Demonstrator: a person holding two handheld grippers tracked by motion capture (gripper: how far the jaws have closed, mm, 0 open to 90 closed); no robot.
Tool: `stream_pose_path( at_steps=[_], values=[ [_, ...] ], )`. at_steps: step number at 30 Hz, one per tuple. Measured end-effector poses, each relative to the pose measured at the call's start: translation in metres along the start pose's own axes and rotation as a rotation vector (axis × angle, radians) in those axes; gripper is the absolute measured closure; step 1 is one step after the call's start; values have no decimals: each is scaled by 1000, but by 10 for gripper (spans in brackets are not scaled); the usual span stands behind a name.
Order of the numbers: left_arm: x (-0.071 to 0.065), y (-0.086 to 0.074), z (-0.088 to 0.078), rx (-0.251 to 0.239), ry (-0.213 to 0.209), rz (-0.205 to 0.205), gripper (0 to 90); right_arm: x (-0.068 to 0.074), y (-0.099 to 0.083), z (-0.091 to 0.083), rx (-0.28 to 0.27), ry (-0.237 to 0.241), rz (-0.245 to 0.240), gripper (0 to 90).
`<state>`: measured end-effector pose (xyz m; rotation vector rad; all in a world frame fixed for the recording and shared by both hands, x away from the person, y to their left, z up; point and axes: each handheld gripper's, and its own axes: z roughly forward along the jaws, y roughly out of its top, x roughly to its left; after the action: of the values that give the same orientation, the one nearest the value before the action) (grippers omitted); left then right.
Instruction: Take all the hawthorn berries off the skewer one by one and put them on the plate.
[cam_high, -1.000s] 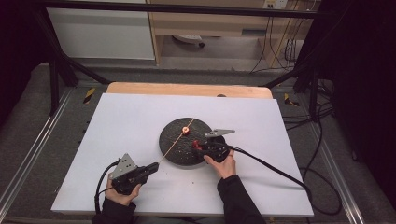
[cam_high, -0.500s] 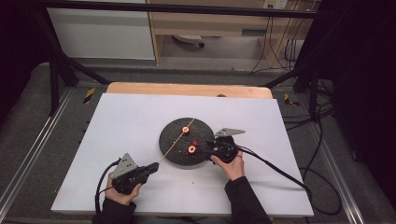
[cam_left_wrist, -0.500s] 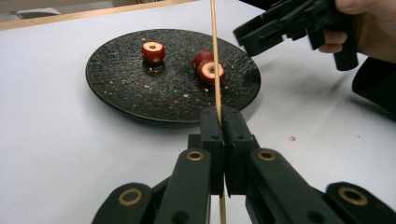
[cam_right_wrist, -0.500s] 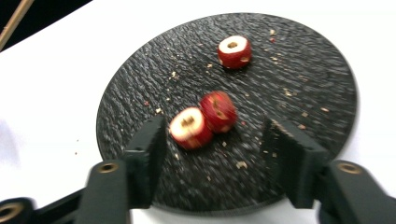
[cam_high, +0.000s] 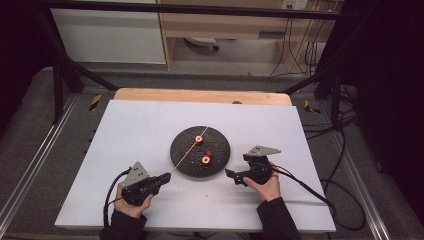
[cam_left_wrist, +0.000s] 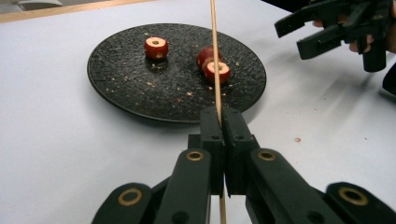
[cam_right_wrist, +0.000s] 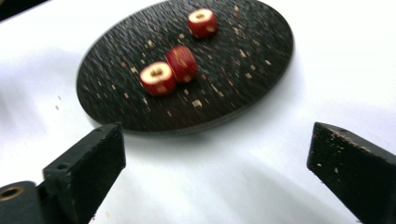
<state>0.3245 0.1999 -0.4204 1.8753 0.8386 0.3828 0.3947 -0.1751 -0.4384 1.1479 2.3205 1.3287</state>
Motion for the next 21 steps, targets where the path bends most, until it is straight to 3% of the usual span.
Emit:
stream_pose_path(
  at_steps=[10,21],
  values=[
    [4,12,12,42,16,-21,881,-18,-19,-21,8,-25,12,14],
    [10,30,26,68,27,-24,881,-25,-31,-32,19,-26,9,7]
  ],
)
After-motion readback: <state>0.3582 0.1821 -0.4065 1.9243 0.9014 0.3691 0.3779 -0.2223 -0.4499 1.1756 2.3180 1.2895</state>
